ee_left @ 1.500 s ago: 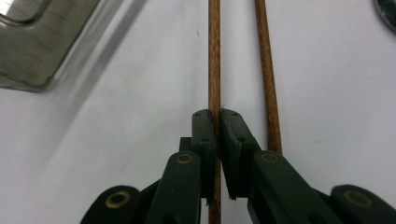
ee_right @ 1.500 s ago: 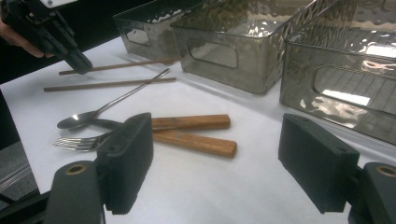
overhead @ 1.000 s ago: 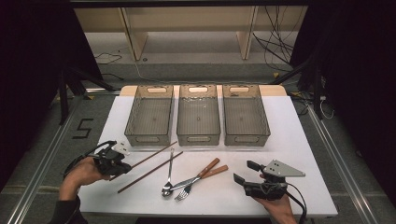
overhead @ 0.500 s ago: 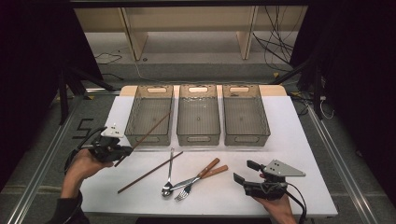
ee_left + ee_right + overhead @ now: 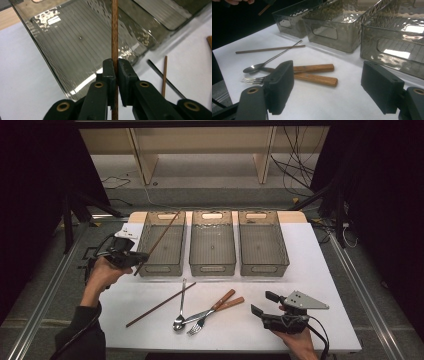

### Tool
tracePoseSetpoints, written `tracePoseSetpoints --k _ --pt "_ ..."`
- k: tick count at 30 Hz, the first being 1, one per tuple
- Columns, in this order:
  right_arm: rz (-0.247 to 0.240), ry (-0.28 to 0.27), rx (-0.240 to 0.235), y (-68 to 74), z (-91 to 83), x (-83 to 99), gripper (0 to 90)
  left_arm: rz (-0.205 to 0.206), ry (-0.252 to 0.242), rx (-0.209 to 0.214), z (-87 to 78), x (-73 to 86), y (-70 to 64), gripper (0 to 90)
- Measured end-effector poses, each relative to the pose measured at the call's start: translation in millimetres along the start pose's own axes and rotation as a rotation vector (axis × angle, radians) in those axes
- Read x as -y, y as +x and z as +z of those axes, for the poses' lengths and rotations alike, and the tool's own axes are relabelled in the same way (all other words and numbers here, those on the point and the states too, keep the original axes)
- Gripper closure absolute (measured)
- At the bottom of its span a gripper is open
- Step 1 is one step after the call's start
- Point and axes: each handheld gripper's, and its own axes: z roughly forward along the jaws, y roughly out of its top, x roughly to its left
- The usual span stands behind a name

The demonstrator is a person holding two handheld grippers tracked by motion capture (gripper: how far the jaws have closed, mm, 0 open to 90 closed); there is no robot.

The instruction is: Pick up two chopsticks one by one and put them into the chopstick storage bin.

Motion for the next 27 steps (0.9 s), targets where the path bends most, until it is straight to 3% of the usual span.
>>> tracePoseSetpoints --k 12,27 --pt "0.004 -0.001 -0.003 0.3 -0.5 -0.1 27.1 -0.007 0.032 -0.06 20.5 -26.3 14.6 84.4" --pt "0.004 -0.002 -0.006 -0.3 -0.6 -0.1 27.1 -0.011 0.074 -0.105 44.8 -31.8 26.8 84.4"
